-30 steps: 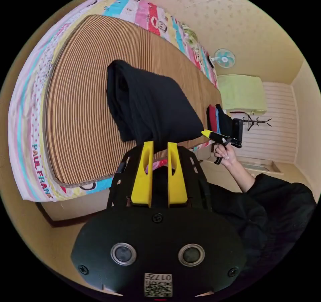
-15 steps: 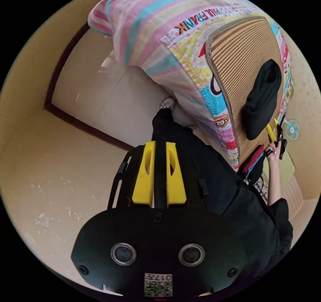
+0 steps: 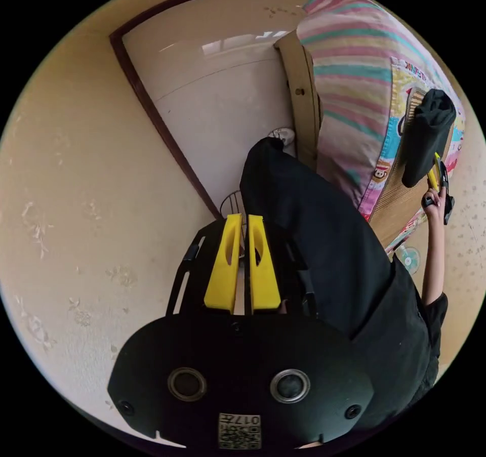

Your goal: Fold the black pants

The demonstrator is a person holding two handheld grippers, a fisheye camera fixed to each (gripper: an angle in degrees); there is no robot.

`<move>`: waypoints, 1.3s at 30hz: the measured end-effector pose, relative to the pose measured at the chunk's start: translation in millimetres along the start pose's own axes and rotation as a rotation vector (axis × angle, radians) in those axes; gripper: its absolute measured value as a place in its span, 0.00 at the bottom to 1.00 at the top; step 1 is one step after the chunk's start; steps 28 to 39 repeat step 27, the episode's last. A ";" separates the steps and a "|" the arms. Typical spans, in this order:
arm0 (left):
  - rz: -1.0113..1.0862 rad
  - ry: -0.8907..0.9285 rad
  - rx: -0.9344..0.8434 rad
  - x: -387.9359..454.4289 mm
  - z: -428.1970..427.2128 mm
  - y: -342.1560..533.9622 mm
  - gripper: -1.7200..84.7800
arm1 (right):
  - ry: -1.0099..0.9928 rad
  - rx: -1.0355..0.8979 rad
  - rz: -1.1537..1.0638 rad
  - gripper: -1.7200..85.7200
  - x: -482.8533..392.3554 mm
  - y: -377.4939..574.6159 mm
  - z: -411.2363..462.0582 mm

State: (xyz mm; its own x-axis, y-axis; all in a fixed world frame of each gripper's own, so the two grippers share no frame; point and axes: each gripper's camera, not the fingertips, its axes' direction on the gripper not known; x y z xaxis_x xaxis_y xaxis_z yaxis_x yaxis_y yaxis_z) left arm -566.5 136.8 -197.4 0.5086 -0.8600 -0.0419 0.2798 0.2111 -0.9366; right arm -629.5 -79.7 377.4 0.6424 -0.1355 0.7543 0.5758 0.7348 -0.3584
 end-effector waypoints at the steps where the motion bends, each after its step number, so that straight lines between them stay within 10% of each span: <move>1: -0.026 0.043 0.027 -4.4 -0.6 2.1 0.03 | -0.009 -0.062 -0.025 0.15 -17.6 -7.6 11.7; 9: 0.090 0.045 0.051 60.4 1.0 -40.9 0.02 | -0.004 -0.255 -0.067 0.12 -12.8 21.4 -2.8; 16: 0.318 -0.162 -0.024 206.9 24.1 -104.4 0.01 | 0.489 -0.412 0.106 0.07 110.7 165.5 -100.7; 27: 0.778 -0.547 -0.074 465.2 148.9 -71.3 0.01 | 0.570 0.388 0.636 0.03 163.8 484.9 -337.6; 39: 0.778 -0.547 -0.074 465.2 148.9 -71.3 0.01 | 0.570 0.388 0.636 0.03 163.8 484.9 -337.6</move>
